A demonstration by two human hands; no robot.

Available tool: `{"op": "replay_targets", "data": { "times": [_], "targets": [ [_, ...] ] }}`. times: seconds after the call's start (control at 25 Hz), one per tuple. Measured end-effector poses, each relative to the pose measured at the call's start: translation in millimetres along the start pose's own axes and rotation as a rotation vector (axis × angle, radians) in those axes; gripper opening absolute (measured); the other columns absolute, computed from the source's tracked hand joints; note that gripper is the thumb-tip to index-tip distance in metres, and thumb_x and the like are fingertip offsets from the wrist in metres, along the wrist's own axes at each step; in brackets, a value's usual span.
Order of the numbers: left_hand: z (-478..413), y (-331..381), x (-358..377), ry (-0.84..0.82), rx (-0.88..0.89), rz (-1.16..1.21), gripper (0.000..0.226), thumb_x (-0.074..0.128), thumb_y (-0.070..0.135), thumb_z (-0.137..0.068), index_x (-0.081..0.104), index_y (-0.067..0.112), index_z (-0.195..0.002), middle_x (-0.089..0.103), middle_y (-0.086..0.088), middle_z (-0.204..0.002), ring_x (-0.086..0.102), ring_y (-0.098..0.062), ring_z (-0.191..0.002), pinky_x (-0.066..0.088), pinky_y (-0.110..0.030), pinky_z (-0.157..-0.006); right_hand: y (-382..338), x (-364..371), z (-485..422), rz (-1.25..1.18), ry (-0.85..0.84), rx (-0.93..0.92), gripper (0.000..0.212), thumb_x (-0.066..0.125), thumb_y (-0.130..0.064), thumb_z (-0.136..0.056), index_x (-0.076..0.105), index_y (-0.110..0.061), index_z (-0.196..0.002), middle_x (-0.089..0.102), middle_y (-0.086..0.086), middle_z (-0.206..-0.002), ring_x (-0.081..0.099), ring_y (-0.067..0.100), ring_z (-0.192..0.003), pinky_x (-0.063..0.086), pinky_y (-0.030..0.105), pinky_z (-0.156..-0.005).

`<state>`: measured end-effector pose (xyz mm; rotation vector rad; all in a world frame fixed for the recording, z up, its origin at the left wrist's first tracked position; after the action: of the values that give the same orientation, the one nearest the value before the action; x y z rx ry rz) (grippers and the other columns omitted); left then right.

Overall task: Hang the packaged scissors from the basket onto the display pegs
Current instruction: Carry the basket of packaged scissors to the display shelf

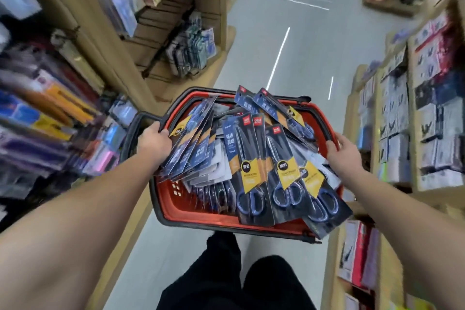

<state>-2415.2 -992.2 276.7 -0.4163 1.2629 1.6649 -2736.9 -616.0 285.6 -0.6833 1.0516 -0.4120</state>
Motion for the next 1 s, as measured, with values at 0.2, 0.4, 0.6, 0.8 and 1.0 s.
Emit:
{"op": "replay_targets", "data": {
  "times": [0.2, 0.4, 0.6, 0.8, 1.0],
  "targets": [
    [-70, 95, 23, 0.037, -0.037, 0.003, 0.052, 0.045, 0.031, -0.112, 0.04, 0.015, -0.161, 0.046, -0.013, -0.162, 0.041, -0.039, -0.149, 0.034, -0.044, -0.123, -32, -14, -123, -0.003, -0.029, 0.008, 0.034, 0.047, -0.022, -0.108, 0.059, -0.027, -0.14, 0.072, 0.009, -0.103, 0.061, 0.024, -0.067, 0.051, 0.032, -0.058],
    [-121, 155, 63, 0.1, -0.132, 0.064, 0.054, 0.046, 0.034, -0.112, 0.039, 0.017, -0.162, 0.045, -0.011, -0.163, 0.04, -0.038, -0.15, 0.034, -0.047, -0.124, -63, -18, -263, 0.032, -0.107, -0.049, 0.034, 0.048, -0.026, -0.107, 0.059, -0.03, -0.139, 0.074, 0.008, -0.105, 0.07, 0.031, -0.083, 0.058, 0.04, -0.072],
    [-157, 193, 92, 0.15, -0.256, 0.117, 0.054, 0.045, 0.034, -0.112, 0.037, 0.018, -0.163, 0.046, -0.013, -0.162, 0.042, -0.038, -0.149, 0.034, -0.045, -0.124, -112, -8, -386, 0.134, -0.194, -0.119, 0.032, 0.049, -0.027, -0.107, 0.059, -0.032, -0.137, 0.072, 0.01, -0.104, 0.064, 0.029, -0.075, 0.049, 0.034, -0.067],
    [-210, 208, 107, 0.213, -0.367, 0.159, 0.052, 0.045, 0.031, -0.111, 0.04, 0.014, -0.16, 0.052, -0.017, -0.156, 0.048, -0.042, -0.142, 0.039, -0.047, -0.119, -188, 35, -485, 0.235, -0.289, -0.241, 0.031, 0.053, -0.03, -0.106, 0.062, -0.026, -0.135, 0.072, 0.011, -0.109, 0.064, 0.032, -0.088, 0.05, 0.037, -0.08],
    [-263, 207, 121, 0.269, -0.49, 0.209, 0.05, 0.044, 0.032, -0.111, 0.041, 0.015, -0.158, 0.057, -0.02, -0.15, 0.051, -0.045, -0.138, 0.04, -0.051, -0.117, -247, 95, -556, 0.313, -0.41, -0.296, 0.038, 0.057, -0.037, -0.105, 0.058, -0.021, -0.14, 0.068, 0.008, -0.11, 0.062, 0.03, -0.097, 0.051, 0.041, -0.093]
  ]
}}
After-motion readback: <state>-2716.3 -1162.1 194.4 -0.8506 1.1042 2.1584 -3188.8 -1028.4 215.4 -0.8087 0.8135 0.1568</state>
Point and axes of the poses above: each hand's wrist, its own z-axis away from the middle knuckle, its own x-axis out of the palm, y = z × x, the point moved 5 cm from there along -z, towards the middle knuckle
